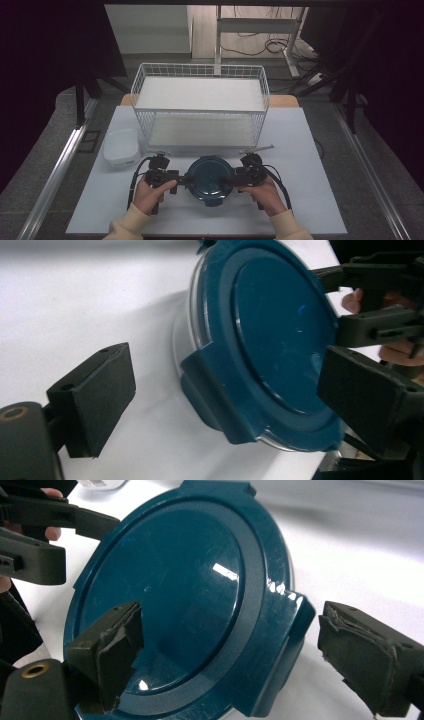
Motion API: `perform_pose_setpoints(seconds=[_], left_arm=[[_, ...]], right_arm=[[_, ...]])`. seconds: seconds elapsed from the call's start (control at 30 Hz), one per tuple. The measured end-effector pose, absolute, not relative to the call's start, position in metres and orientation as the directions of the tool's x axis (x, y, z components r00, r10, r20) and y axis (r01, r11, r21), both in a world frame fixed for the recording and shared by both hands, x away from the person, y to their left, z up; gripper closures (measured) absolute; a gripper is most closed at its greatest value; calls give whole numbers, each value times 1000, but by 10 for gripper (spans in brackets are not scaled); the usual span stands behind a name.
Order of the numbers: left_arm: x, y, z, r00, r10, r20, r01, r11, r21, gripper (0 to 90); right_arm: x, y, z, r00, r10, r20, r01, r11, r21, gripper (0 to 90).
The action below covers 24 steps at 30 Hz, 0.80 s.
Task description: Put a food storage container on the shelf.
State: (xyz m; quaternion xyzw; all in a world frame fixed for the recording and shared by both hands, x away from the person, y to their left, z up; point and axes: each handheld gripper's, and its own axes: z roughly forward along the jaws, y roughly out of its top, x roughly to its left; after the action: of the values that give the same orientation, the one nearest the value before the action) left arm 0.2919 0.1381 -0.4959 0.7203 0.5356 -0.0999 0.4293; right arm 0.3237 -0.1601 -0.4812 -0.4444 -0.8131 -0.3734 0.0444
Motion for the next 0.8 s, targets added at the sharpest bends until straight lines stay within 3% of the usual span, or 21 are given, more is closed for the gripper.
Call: perform_pose_setpoints(seconds=[0.1, 0.2, 0.3, 0.6, 0.8], left_arm=[[293, 135, -498, 408, 675, -615, 860, -59, 507, 81], [293, 130, -504, 386, 622, -681, 883, -36, 468, 91], [295, 128, -513, 366, 647, -669, 896, -49, 442, 98], [294, 121, -518, 323, 602, -730, 918, -13, 395, 205], [292, 124, -516, 315, 612, -725, 915, 9, 404, 260]], right_arm=[[324, -159, -484, -600, 686, 410, 761, 332, 558, 107], [325, -157, -487, -590, 683, 431, 775, 329, 540, 106], [326, -158, -491, -570, 673, 471, 796, 309, 521, 103], [331, -158, -501, -500, 639, 584, 856, 262, 445, 110], [334, -162, -501, -425, 644, 636, 896, 201, 395, 183]])
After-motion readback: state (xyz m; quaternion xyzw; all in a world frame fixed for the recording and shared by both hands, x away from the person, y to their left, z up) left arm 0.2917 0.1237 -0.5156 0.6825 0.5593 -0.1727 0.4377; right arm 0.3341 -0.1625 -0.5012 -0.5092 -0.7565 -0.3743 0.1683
